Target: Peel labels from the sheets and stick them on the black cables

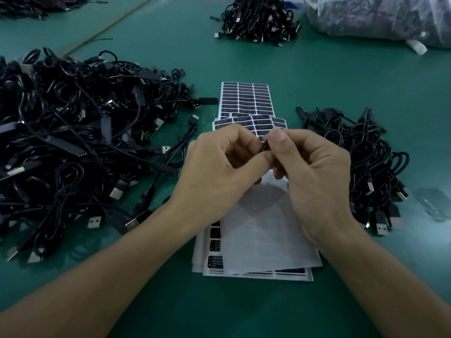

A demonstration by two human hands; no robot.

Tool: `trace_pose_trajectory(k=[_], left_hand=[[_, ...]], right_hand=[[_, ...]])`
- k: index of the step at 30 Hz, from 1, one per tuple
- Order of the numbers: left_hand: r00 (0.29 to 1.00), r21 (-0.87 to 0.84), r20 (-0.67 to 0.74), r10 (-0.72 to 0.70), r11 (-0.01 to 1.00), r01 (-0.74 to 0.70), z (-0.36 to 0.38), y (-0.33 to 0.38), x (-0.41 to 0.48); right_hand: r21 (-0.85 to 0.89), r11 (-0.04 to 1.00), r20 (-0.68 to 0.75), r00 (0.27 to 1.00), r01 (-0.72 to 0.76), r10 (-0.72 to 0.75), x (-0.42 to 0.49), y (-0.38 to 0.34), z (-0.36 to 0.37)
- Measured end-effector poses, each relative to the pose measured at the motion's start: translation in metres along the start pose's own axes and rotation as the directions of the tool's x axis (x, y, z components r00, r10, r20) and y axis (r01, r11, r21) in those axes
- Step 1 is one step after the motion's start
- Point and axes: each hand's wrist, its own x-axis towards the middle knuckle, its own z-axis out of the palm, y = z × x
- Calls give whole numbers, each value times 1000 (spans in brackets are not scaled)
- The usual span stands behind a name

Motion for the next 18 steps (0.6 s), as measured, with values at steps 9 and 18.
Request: trace_pose_trajectory(k=[9, 18], left_hand=[[967, 437, 38, 252, 866, -242, -11, 3, 5], [978, 126, -113, 176, 979, -162, -15, 7, 11]], right_hand=[[-151, 988, -1, 999, 39, -40, -3, 0, 1], [-447, 881, 330, 944, 156, 0, -8, -1, 1]])
